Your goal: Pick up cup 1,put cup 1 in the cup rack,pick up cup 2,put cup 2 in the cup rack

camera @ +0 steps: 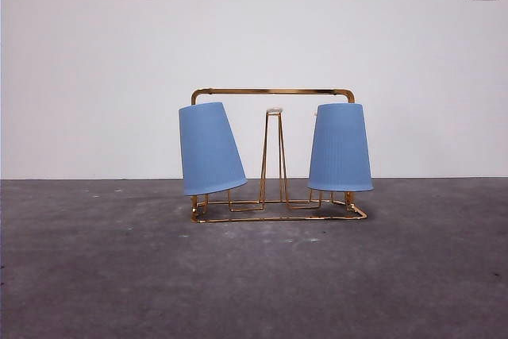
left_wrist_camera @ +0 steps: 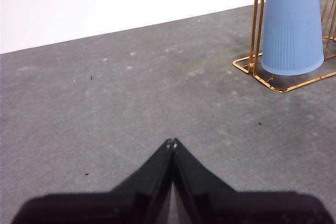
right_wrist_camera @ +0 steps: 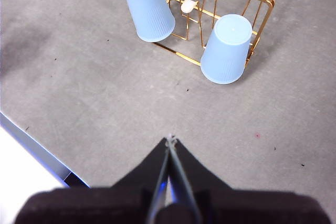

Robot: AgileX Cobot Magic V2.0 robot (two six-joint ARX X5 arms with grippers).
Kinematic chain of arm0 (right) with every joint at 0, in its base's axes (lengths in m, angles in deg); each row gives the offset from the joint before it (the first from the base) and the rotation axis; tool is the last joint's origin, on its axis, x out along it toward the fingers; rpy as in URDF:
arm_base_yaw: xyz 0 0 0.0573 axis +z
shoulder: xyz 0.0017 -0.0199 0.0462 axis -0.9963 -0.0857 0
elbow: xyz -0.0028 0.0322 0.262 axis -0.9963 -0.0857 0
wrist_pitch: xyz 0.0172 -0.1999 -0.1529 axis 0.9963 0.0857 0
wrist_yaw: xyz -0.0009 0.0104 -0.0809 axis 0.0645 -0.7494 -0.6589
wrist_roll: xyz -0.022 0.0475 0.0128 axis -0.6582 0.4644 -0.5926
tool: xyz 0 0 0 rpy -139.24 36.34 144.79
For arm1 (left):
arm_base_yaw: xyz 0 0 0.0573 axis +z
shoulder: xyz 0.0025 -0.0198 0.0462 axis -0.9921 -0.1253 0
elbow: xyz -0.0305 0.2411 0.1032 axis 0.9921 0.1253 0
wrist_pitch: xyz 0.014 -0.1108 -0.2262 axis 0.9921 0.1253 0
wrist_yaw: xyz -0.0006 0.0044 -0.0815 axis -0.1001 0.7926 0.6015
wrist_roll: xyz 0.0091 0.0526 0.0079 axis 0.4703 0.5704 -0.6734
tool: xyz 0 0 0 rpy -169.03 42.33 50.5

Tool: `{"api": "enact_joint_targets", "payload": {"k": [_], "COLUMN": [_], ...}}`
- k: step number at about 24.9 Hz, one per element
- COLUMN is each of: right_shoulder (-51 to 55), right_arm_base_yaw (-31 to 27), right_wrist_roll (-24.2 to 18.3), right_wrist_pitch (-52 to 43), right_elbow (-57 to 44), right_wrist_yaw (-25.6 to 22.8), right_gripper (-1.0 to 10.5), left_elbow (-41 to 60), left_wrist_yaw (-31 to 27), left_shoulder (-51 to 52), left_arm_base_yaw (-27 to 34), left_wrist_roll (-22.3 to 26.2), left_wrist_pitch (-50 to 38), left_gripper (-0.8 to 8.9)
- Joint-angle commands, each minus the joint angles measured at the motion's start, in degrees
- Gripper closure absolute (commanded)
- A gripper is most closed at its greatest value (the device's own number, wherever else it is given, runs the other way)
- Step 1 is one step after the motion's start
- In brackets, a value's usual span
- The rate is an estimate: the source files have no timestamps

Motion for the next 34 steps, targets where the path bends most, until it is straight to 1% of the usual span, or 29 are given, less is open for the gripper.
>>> {"api": "enact_joint_targets", "payload": {"k": [1, 2, 3, 4, 5, 6, 7, 8, 9, 11, 12, 13, 15, 17, 23, 27, 29, 30, 34], "right_shoulder": [-0.07, -0.07, -0.07, 0.09, 0.74, 1.88, 3.13, 5.16, 7.17, 12.15, 15.06, 17.86, 24.15, 30.69, 43.12, 49.53, 52.15, 53.46, 58.01], "right_arm_base_yaw": [-0.04, -0.04, 0.07, -0.26, -0.92, -2.08, -3.43, -5.38, -7.08, -12.20, -15.50, -17.97, -22.12, -24.15, -24.79, -24.79, -24.79, -24.79, -24.79], "right_wrist_roll": [0.20, -0.04, -1.33, -3.32, -3.63, -6.54, -7.76, -8.24, -7.85, -7.52, -7.80, -7.87, -7.89, -6.23, 0.04, 8.11, 10.86, 11.67, 11.61], "right_wrist_pitch": [-0.22, -0.20, -0.20, -0.26, -0.24, -1.36, -2.95, -5.81, -8.44, -13.46, -17.20, -20.46, -28.72, -37.24, -51.95, -60.33, -63.06, -64.22, -66.25], "right_elbow": [-0.24, -0.24, -0.24, -0.24, -0.24, -0.24, -0.26, -0.26, -0.26, -1.46, -3.85, -6.62, -15.61, -27.34, -52.78, -67.73, -73.50, -76.17, -84.00], "right_wrist_yaw": [-0.24, -0.26, -1.18, -3.19, -5.81, -8.68, -9.38, -7.06, -2.99, 8.90, 12.07, 12.26, 12.11, 12.07, 10.99, 3.02, 0.37, 0.02, -0.07], "right_gripper": [9.5, 9.5, 9.5, 9.5, 9.5, 9.5, 9.5, 9.5, 9.5, 9.5, 9.5, 9.5, 9.5, 9.5, 9.5, 9.5, 9.5, 9.5, 9.5], "left_elbow": [0.55, 0.55, 0.55, 0.55, 0.55, 0.55, 0.55, 0.55, 0.55, 0.55, 0.55, 0.55, 0.55, 0.55, 0.55, 0.55, 0.55, 0.55, 0.55], "left_wrist_yaw": [0.00, 0.00, 0.00, 0.00, 0.00, 0.00, 0.00, 0.00, 0.00, 0.00, 0.02, 0.02, 0.02, 0.00, 0.02, 0.00, 0.00, 0.02, 0.02], "left_shoulder": [-0.09, -0.20, -0.31, -0.52, -0.61, -0.74, -0.79, -0.90, -0.96, -1.09, -1.22, -1.40, -1.62, -1.86, -2.01, -2.10, -2.10, -2.10, -2.10], "left_arm_base_yaw": [0.17, 0.17, 0.17, 0.20, 0.17, 0.17, 0.17, 0.17, 0.17, 0.17, 0.17, 0.17, 0.17, 0.17, 0.17, 0.17, 0.17, 0.20, 0.17], "left_wrist_roll": [-0.59, -0.59, -0.59, -0.59, -0.59, -0.59, -0.59, -0.59, -0.59, -0.59, -0.59, -0.59, -0.59, -0.59, -0.59, -0.59, -0.59, -0.59, -0.59], "left_wrist_pitch": [-0.57, -0.57, -0.57, -0.57, -0.57, -0.57, -0.57, -0.57, -0.57, -0.57, -0.57, -0.57, -0.57, -0.57, -0.57, -0.57, -0.57, -0.57, -0.57], "left_gripper": [8.14, 8.14, 8.14, 8.14, 8.14, 8.14, 8.14, 8.14, 8.14, 8.14, 8.14, 8.14, 8.14, 8.14, 8.14, 8.14, 8.14, 8.14, 8.14]}}
